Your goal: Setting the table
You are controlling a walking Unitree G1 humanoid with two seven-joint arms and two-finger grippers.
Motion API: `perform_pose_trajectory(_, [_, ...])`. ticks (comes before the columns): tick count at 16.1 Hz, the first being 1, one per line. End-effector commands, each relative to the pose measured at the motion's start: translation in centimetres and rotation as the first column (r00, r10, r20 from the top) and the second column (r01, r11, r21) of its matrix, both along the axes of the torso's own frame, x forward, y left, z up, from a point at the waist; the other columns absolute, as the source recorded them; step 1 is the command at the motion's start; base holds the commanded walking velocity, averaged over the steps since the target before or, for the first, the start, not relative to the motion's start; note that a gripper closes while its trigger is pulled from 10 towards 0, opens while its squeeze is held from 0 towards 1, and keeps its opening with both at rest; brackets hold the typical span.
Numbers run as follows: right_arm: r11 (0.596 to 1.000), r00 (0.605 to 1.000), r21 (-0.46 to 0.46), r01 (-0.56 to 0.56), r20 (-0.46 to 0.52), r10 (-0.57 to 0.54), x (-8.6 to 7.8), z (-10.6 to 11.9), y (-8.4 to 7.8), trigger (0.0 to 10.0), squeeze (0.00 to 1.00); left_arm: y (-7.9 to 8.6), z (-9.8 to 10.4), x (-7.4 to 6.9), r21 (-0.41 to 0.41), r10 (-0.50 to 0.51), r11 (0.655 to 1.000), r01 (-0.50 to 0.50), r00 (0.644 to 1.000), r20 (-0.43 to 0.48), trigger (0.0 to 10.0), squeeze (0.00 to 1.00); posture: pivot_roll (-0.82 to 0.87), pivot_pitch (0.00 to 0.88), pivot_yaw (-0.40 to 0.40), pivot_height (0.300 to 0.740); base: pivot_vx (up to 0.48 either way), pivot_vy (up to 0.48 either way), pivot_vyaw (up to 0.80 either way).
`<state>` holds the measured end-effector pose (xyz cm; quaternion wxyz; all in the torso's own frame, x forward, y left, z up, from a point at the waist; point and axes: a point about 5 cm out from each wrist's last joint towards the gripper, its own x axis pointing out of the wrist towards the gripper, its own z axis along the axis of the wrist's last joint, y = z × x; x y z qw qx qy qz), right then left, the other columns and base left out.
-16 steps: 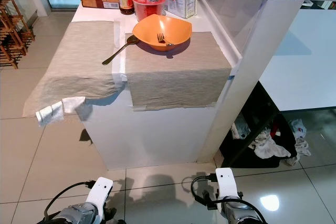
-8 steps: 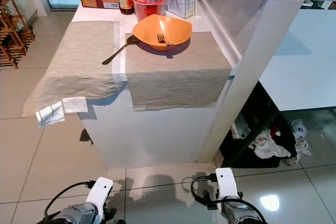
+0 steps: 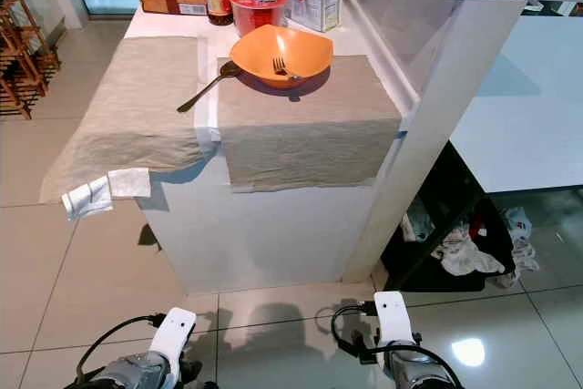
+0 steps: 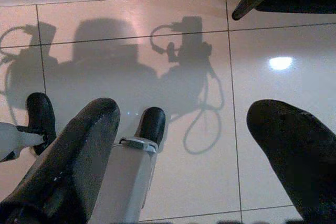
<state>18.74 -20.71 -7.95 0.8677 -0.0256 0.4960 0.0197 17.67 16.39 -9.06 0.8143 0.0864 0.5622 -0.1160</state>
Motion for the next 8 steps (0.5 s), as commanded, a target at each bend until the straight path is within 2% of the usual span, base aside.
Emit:
perform_pose_trajectory(1, [1.000, 1.000, -0.012, -0.002, -0.014, 0.002, -0.20, -0.08, -0.17, 10.0, 0.00, 0.03, 0.02, 0.04, 0.003, -0.011, 1.000, 0.011, 1.000, 0.001, 10.0, 0.00, -0.07, 0.000, -0.007, 0.740, 0.000, 0.000, 0.00])
perform_pose_trajectory(8, [1.000, 1.000, -0.012, -0.005, -0.017, 0.005, -0.38, -0.18, -0.13, 10.0, 0.00, 0.07, -0.03, -0.08, 0.007, -0.014, 1.000, 0.014, 1.000, 0.003, 10.0, 0.00, -0.07, 0.000, -0.009, 0.740, 0.000, 0.000, 0.00])
